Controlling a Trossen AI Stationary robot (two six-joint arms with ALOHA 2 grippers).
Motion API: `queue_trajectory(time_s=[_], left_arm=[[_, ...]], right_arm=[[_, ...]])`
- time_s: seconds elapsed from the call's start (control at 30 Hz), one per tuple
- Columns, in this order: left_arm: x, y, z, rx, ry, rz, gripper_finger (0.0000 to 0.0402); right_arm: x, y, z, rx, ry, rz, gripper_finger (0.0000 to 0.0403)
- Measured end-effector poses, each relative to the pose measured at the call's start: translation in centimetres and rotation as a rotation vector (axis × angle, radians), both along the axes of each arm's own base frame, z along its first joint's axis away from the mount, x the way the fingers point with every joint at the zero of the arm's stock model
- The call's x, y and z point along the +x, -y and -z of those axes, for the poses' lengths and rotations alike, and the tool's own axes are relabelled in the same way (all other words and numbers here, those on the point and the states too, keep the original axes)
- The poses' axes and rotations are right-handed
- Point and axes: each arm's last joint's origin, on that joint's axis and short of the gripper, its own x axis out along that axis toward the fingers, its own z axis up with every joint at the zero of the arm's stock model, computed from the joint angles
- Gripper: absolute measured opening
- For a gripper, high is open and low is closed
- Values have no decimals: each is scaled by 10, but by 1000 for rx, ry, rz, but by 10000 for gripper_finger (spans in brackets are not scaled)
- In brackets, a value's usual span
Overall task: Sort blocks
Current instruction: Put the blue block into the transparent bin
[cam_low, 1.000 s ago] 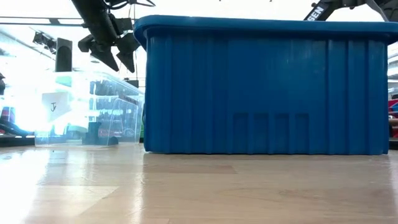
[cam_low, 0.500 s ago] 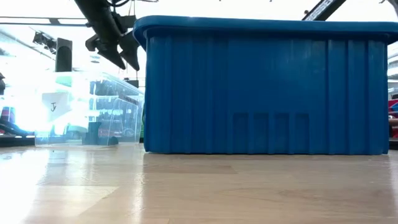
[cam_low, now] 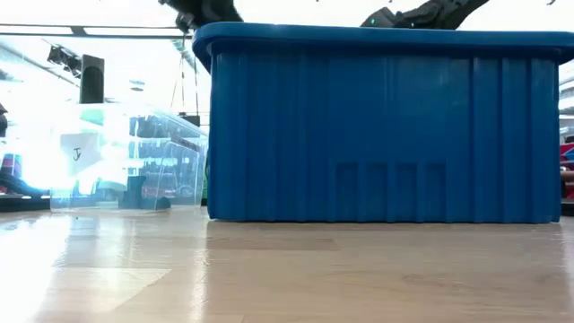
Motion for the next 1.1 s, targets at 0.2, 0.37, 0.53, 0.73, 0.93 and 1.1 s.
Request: queue_trajectory(time_s=[0.2,0.37,0.53,0.73,0.93,1.1], left_arm=[[22,11,4,214,-99,96,271],[47,23,23,390,-260,176,271],[66,32,27,534,-261,101,271],[77,38,32,626,-269,90,270],[79,40,32,614,-231,84,270],[79,44,28,614,-181,80,248]], right_arm=[[22,-25,-15,106,206,-236,127],[36,-43,-28,162,334,-314,128],[42,-52,-35,235,398,-342,129],[47,-64,-38,272,417,-365,129],[51,-74,-43,276,457,-398,130],[55,-75,-40,275,454,-349,130]])
